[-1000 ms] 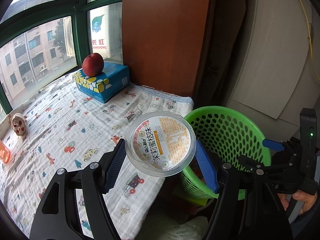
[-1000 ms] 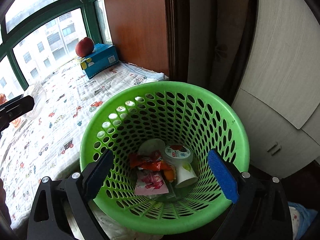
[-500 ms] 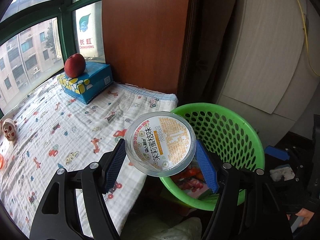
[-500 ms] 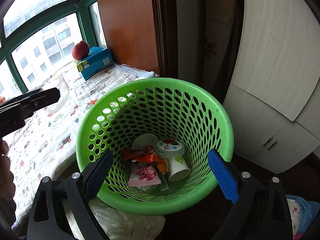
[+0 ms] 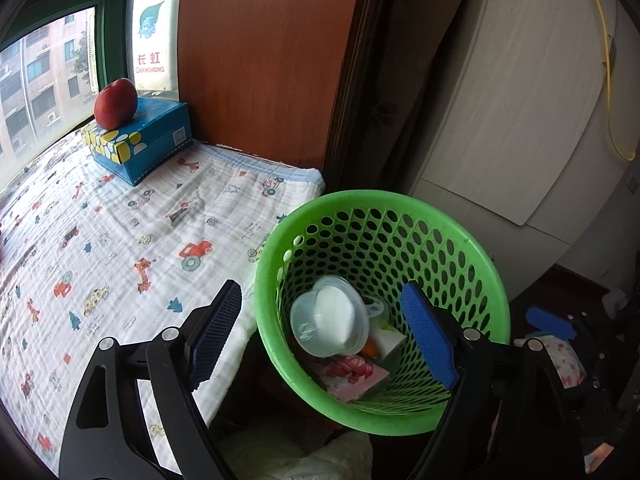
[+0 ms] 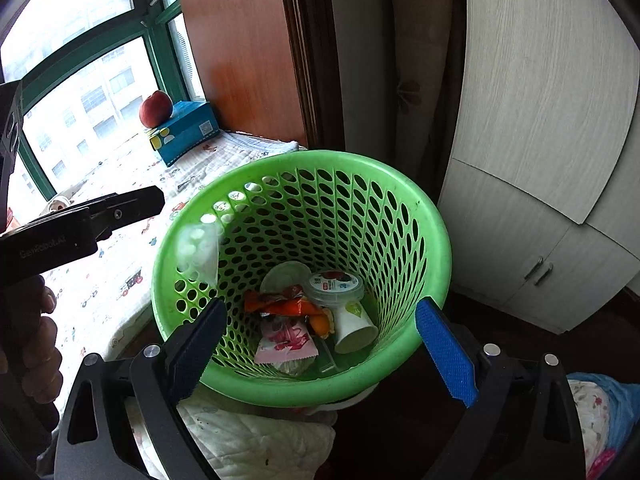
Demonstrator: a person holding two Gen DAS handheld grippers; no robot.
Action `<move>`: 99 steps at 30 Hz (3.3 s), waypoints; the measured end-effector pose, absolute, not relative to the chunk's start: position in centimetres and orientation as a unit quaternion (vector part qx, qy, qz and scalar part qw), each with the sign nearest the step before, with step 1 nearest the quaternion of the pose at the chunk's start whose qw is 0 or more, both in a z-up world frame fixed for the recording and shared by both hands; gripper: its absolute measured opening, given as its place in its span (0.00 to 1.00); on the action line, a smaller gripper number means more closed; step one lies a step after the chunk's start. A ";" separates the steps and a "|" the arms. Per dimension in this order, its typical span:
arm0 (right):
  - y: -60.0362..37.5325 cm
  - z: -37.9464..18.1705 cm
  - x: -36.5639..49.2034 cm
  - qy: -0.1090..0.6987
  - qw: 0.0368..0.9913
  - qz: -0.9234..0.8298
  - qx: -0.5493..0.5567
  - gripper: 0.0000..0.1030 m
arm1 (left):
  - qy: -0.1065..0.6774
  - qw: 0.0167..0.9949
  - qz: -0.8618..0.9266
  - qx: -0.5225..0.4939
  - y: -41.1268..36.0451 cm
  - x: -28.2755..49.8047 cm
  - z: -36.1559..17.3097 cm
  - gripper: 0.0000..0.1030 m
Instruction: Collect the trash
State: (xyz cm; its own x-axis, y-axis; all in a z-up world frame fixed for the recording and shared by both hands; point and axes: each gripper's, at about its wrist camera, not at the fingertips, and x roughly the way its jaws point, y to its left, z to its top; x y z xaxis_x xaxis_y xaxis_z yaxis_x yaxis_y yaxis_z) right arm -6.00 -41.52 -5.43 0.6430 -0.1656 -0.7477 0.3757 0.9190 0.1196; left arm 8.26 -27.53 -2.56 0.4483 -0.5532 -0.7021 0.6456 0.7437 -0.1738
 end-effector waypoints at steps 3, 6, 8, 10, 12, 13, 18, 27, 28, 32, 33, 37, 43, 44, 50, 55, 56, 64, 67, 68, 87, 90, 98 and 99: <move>-41.1 -5.3 -6.0 0.392 0.898 -0.147 0.135 0.89 | 0.385 0.852 -0.350 0.056 -26.9 8.2 -2.3 0.79; -40.6 -5.0 -6.0 0.388 0.901 -0.141 0.135 0.89 | 0.380 0.858 -0.340 0.055 -25.8 8.1 -1.7 0.79; -40.2 -4.9 -6.0 0.385 0.903 -0.137 0.135 0.89 | 0.374 0.865 -0.329 0.061 -25.1 8.1 -1.3 0.79; -39.7 -4.6 -5.9 0.381 0.905 -0.133 0.135 0.89 | 0.369 0.874 -0.310 0.070 -24.2 8.0 -1.0 0.81; -39.1 -4.2 -5.8 0.377 0.907 -0.128 0.135 0.89 | 0.365 0.879 -0.297 0.071 -23.2 8.0 -0.7 0.82; -38.8 -4.1 -5.7 0.375 0.909 -0.125 0.132 0.89 | 0.362 0.883 -0.288 0.071 -22.5 8.1 -0.5 0.83; -36.9 -3.1 -5.0 0.364 0.917 -0.106 0.123 0.89 | 0.350 0.902 -0.247 0.060 -19.2 8.1 0.7 0.87; -33.2 -1.1 -3.6 0.341 0.931 -0.068 0.109 0.89 | 0.316 0.931 -0.174 0.059 -13.6 7.1 2.6 0.92; -32.8 -0.9 -3.5 0.338 0.933 -0.066 0.106 0.89 | 0.314 0.933 -0.168 0.057 -13.0 7.0 2.7 0.92; -31.7 -0.1 -3.0 0.327 0.938 -0.056 0.101 0.89 | 0.310 0.939 -0.138 0.049 -10.8 6.6 3.1 0.93; -31.5 0.1 -2.9 0.324 0.939 -0.056 0.098 0.89 | 0.309 0.941 -0.131 0.048 -10.3 6.5 3.2 0.93; -30.5 0.7 -2.7 0.313 0.944 -0.056 0.091 0.89 | 0.302 0.947 -0.103 0.042 -8.4 6.1 3.3 0.93; -29.1 1.0 -2.5 0.305 0.947 -0.054 0.084 0.89 | 0.297 0.952 -0.066 0.035 -6.2 5.5 3.4 0.94; -29.0 1.0 -2.5 0.305 0.947 -0.051 0.087 0.89 | 0.293 0.954 -0.058 0.035 -5.9 5.4 3.4 0.94; -27.7 1.2 -2.4 0.301 0.950 -0.044 0.076 0.89 | 0.284 0.958 -0.024 0.030 -4.0 4.5 3.4 0.95; -26.7 1.4 -2.4 0.299 0.951 -0.036 0.071 0.89 | 0.288 0.957 0.001 0.021 -2.3 4.1 3.2 0.95; -26.4 1.5 -2.4 0.297 0.952 -0.034 0.070 0.89 | 0.289 0.957 0.003 0.019 -2.0 4.0 3.2 0.95; -25.0 2.0 -2.5 0.292 0.954 -0.020 0.061 0.90 | 0.289 0.957 0.020 0.010 -0.5 3.2 3.1 0.95; -24.7 2.1 -2.7 0.290 0.955 -0.018 0.058 0.90 | 0.289 0.957 0.023 0.008 -0.2 3.0 3.1 0.95; -24.7 2.1 -2.7 0.291 0.955 -0.018 0.058 0.90 | 0.289 0.957 0.023 0.008 -0.2 2.9 3.1 0.95; -23.8 1.9 -2.7 0.294 0.954 -0.003 0.055 0.90 | 0.294 0.955 0.031 0.011 0.3 2.4 2.7 0.95; -23.7 1.9 -2.7 0.294 0.954 -0.003 0.056 0.90 | 0.296 0.955 0.031 0.008 0.4 2.3 2.7 0.95; -23.4 1.8 -2.5 0.297 0.953 0.002 0.053 0.90 | 0.297 0.954 0.035 0.008 0.7 2.1 2.6 0.95; -23.4 1.7 -2.5 0.298 0.953 0.003 0.052 0.90 | 0.297 0.954 0.036 0.008 0.8 2.1 2.5 0.95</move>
State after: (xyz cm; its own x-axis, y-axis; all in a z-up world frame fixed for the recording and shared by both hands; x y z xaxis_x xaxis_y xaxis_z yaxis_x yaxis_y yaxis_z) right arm -2.47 -23.36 1.74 0.8225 0.0379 -0.5675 0.0246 0.9945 0.1021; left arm 2.05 0.76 2.54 0.8209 0.0735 -0.5663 -0.0635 0.9973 0.0373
